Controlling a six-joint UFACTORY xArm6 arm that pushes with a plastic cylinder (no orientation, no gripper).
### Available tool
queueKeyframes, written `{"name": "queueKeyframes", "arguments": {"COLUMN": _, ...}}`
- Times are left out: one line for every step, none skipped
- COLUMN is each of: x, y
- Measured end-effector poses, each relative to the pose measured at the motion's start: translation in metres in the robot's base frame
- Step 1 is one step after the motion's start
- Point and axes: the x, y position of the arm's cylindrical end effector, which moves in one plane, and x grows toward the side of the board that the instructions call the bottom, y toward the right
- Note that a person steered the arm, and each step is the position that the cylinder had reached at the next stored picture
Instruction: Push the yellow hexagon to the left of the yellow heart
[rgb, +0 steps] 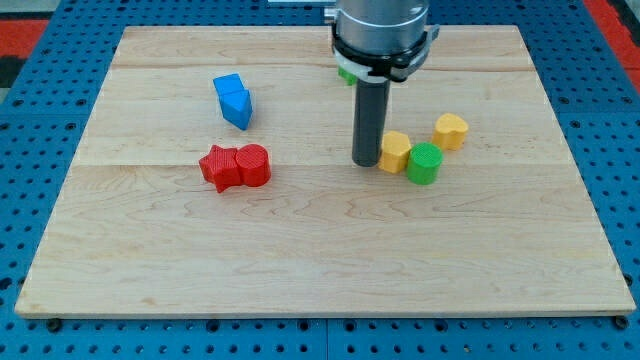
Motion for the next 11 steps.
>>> {"name": "queueKeyframes", "arguments": {"x": 0.006, "y": 0.004}}
{"name": "queueKeyframes", "arguments": {"x": 0.008, "y": 0.009}}
{"name": "queueKeyframes", "arguments": {"x": -0.001, "y": 0.013}}
{"name": "queueKeyframes", "arguments": {"x": -0.015, "y": 0.029}}
{"name": "queueKeyframes", "arguments": {"x": -0.023, "y": 0.017}}
{"name": "queueKeyframes", "arguments": {"x": -0.028, "y": 0.019}}
{"name": "queueKeyframes", "arguments": {"x": -0.031, "y": 0.040}}
{"name": "queueKeyframes", "arguments": {"x": -0.035, "y": 0.055}}
{"name": "queueKeyframes", "arguments": {"x": -0.035, "y": 0.062}}
{"name": "queueKeyframes", "arguments": {"x": -0.035, "y": 0.062}}
{"name": "queueKeyframes", "arguments": {"x": -0.029, "y": 0.012}}
